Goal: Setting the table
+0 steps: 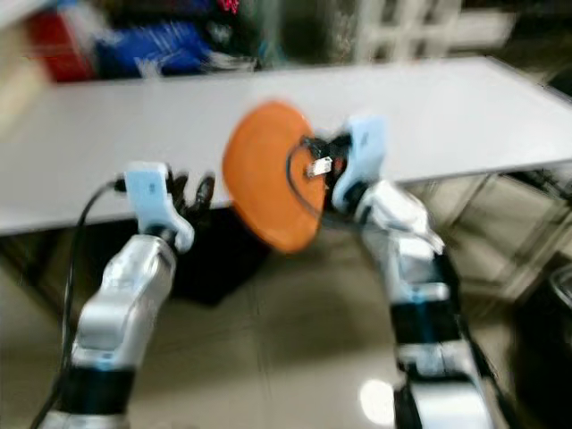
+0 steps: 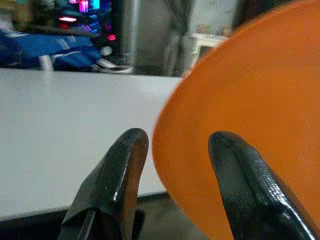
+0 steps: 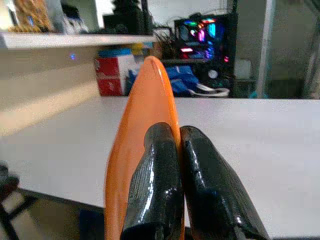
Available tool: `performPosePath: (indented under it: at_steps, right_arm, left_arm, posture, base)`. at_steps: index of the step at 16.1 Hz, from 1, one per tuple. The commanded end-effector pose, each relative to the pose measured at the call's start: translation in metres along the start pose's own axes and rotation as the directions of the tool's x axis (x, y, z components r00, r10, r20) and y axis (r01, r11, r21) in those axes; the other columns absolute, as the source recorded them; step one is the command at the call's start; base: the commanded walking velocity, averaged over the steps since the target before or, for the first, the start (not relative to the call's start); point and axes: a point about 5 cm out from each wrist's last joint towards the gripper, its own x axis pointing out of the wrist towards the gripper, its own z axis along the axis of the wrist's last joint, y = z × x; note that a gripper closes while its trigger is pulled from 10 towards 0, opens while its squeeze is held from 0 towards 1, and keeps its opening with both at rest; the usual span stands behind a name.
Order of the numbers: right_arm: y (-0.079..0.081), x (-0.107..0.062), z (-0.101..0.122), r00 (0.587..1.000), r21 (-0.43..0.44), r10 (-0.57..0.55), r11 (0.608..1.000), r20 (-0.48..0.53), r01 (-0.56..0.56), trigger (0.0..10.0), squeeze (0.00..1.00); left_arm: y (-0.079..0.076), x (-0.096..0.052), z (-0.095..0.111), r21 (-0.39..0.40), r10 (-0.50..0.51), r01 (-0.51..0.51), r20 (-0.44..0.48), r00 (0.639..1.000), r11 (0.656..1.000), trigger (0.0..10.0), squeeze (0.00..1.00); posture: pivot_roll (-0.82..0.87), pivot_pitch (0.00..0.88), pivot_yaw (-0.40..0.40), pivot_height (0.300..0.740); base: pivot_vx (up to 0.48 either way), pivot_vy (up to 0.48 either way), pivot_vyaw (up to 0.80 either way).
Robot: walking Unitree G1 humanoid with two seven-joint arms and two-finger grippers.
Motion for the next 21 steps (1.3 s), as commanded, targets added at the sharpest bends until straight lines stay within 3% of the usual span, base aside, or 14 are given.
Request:
performPosePath:
  at_steps: [1,11,15,17,21]
  right_arm:
    - [0.006,0.004,0.008,0.999,-0.004,0.027,1.0,0.047,-0.026,0.0,0.0]
    - [0.014,0.004,0.002,0.998,0.01,0.042,0.999,0.047,-0.042,0.0,0.0]
    - [0.038,0.015,0.034,0.973,-0.011,0.193,0.981,0.127,-0.193,0.0,0.0]
    - [0.036,0.027,0.052,0.964,0.003,0.203,0.978,0.174,-0.206,0.0,0.0]
    - [0.025,0.046,0.066,0.964,0.033,0.159,0.985,0.212,-0.169,0.0,0.0]
  left_arm:
    - [0.0,0.004,0.007,0.026,-0.008,0.008,0.017,1.0,1.0,10.0,0.0]
    - [0.0,0.006,0.007,0.034,-0.011,0.011,0.012,1.0,0.999,10.0,0.0]
    - [0.0,0.007,0.008,0.024,0.002,-0.002,0.02,1.0,1.0,10.0,0.0]
    - [-0.001,0.008,0.008,0.019,0.002,-0.002,0.022,1.0,1.0,10.0,0.0]
    - [-0.001,0.008,0.008,0.013,0.004,-0.004,0.024,1.0,1.0,10.0,0.0]
  posture:
    - [-0.21,0.0,0.052,0.74]
    - [-0.21,0.0,0.064,0.74]
    - [-0.21,0.0,0.065,0.74]
    - [-0.21,0.0,0.062,0.74]
    - [-0.2,0.0,0.053,0.74]
  base:
    - [0.469,0.0,0.0]
    - [0.469,0.0,0.0]
    - [0.117,0.0,0.0]
    - [0.0,0.0,0.0]
    - [0.0,0.0,0.0]
